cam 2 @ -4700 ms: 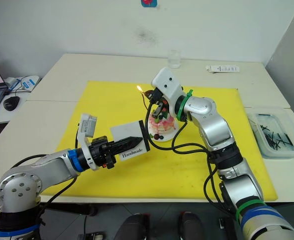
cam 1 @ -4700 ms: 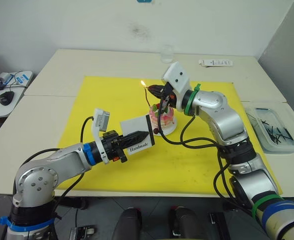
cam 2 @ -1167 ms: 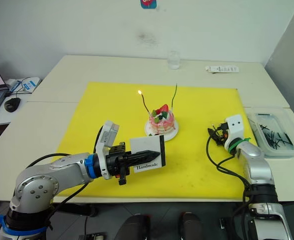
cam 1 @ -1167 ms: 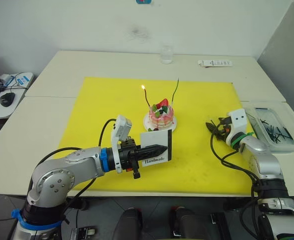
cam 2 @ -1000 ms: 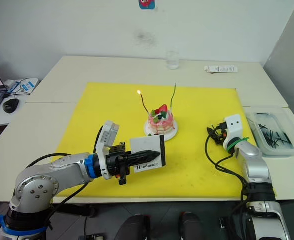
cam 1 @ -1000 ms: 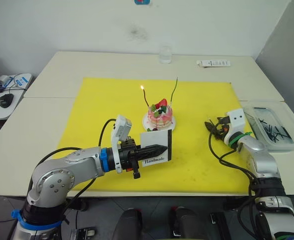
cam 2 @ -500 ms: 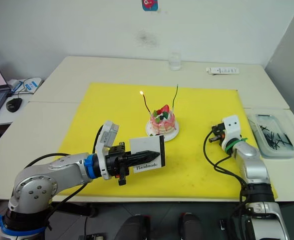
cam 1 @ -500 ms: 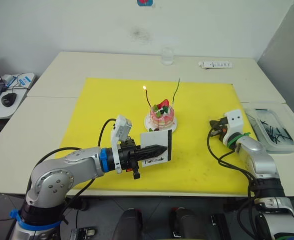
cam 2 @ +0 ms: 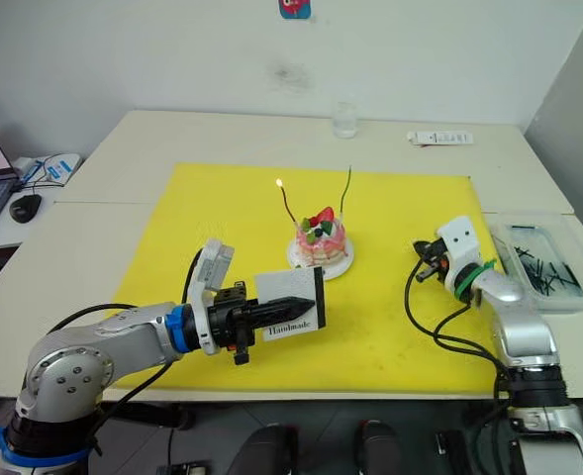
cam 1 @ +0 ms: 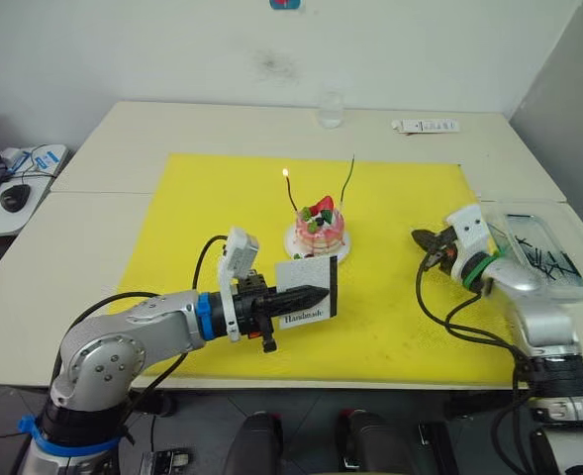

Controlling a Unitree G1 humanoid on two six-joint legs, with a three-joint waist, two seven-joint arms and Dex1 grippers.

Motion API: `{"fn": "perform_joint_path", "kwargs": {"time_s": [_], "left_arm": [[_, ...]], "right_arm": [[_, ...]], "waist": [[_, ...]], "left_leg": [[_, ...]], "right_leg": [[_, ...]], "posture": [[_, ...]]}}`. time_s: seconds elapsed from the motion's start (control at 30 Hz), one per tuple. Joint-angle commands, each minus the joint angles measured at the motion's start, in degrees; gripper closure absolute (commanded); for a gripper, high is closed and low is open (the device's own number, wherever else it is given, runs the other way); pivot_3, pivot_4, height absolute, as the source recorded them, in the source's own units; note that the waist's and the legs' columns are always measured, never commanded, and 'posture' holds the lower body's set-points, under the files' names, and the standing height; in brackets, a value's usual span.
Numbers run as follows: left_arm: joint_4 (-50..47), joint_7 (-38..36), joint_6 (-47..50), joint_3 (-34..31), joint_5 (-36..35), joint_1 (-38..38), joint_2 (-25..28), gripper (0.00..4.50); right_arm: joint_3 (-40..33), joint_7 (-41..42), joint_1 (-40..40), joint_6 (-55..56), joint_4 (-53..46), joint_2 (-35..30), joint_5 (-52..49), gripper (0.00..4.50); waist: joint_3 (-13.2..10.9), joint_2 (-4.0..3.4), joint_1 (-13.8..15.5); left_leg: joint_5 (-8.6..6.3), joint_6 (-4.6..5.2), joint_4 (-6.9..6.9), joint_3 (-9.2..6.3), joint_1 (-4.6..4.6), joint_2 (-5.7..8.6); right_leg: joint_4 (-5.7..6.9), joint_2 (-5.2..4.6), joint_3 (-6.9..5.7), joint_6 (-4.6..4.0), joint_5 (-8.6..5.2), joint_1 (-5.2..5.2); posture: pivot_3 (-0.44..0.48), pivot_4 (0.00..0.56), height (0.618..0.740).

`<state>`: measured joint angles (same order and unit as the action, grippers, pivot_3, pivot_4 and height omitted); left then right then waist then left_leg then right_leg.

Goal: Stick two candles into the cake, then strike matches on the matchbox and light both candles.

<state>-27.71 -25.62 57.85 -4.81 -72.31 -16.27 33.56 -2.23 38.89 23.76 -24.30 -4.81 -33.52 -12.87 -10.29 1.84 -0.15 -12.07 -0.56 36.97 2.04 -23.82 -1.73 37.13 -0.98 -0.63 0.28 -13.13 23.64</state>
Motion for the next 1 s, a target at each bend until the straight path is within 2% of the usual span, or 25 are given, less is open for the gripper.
{"fn": "perform_joint_path", "kwargs": {"time_s": [0.03,0.17,0.33,0.53,0.8,1.0], "left_arm": [[1.49,3.65,-0.12,-2.42,-4.93,-1.21,-1.63,4.50],[7.62,8.62,1.49,-2.24,-5.21,-1.51,-3.27,4.50],[10.50,10.92,1.97,-2.53,-7.84,-3.02,-6.35,4.50],[9.95,10.34,3.43,-2.09,-8.90,-3.46,-5.93,4.50],[9.61,9.39,4.30,-2.19,-9.47,-3.71,-5.53,4.50],[10.17,9.69,4.04,-2.45,-9.40,-3.62,-5.84,4.50]], "right_arm": [[1.99,5.37,-0.10,-2.78,-11.67,-3.53,-3.01,4.47],[5.48,9.11,-0.85,-3.69,-19.59,-6.66,-3.55,4.47],[10.06,12.11,0.32,-0.79,-24.26,-8.47,-1.02,4.47],[16.07,12.04,2.33,5.04,-23.50,-8.14,6.02,4.47],[17.04,10.58,5.44,4.98,-21.77,-4.55,8.33,4.47],[17.60,11.79,6.07,6.13,-22.38,-4.39,9.06,4.47]], "waist": [[0.00,0.00,0.02],[0.00,0.00,0.04],[-0.04,0.08,0.06],[-0.04,0.09,0.04],[-0.04,0.09,0.05],[-0.04,0.09,0.07]], "left_leg": [[0.00,0.00,-0.01,-0.06,0.00,-0.01],[0.00,0.00,-0.05,-0.06,0.00,-0.04],[0.00,-0.01,-0.01,-0.04,-0.03,0.04],[0.00,-0.01,0.01,0.01,-0.03,0.08],[0.00,-0.01,0.00,-0.03,-0.03,0.05],[0.00,-0.01,-0.01,-0.02,-0.04,0.05]], "right_leg": [[0.00,0.00,-0.06,-0.02,-0.01,-0.01],[-0.01,-0.07,-0.07,-0.06,-0.06,-0.01],[-0.03,-0.11,-0.08,-0.05,-0.05,-0.01],[-0.04,-0.13,-0.04,-0.06,-0.05,-0.01],[-0.03,-0.13,-0.07,-0.06,-0.05,-0.01],[-0.04,-0.17,-0.07,-0.06,-0.05,-0.01]], "posture": [[0.000,0.150,0.740],[0.000,0.150,0.740],[0.000,0.150,0.740],[0.000,0.150,0.740],[0.000,0.150,0.740],[0.000,0.150,0.740]]}}
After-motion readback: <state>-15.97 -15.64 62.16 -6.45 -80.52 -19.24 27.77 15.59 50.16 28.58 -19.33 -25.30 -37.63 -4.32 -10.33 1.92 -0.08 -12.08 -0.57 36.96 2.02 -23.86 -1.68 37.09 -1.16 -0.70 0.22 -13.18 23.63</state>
